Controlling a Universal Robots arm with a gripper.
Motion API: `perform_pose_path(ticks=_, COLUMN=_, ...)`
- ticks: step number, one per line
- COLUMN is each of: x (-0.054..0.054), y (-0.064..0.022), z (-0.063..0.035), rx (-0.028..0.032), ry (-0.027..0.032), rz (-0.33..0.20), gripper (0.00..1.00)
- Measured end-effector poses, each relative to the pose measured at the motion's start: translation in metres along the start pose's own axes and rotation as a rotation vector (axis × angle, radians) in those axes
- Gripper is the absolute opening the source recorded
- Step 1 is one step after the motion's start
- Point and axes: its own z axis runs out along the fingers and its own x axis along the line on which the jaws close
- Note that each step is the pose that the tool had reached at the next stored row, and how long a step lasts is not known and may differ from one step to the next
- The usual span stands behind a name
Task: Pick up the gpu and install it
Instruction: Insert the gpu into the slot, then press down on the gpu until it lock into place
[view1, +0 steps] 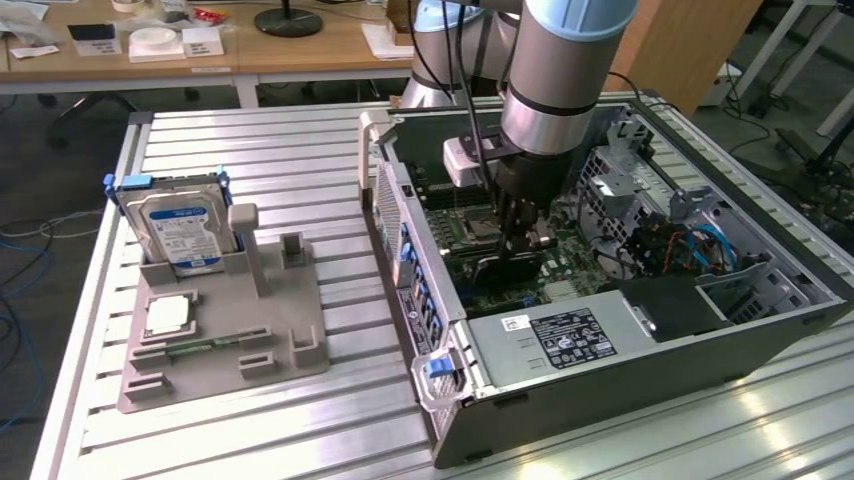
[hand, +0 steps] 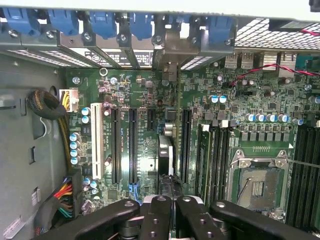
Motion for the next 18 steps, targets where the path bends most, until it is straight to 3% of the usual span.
perform_pose_path(ticks=15, x=0.0, y=0.0, z=0.0, rx=-0.0009, ry=0.0001, rz=0.0, gripper=0.11)
perform_pose_path(ticks=16, x=0.0, y=0.0, z=-0.0001, rx=-0.0032, ry=0.0001, rz=0.0, gripper=0.11)
perform_pose_path(ticks=18, x=0.0, y=0.0, z=0.0, rx=-0.017, ry=-0.0001, rz=0.001, gripper=0.11)
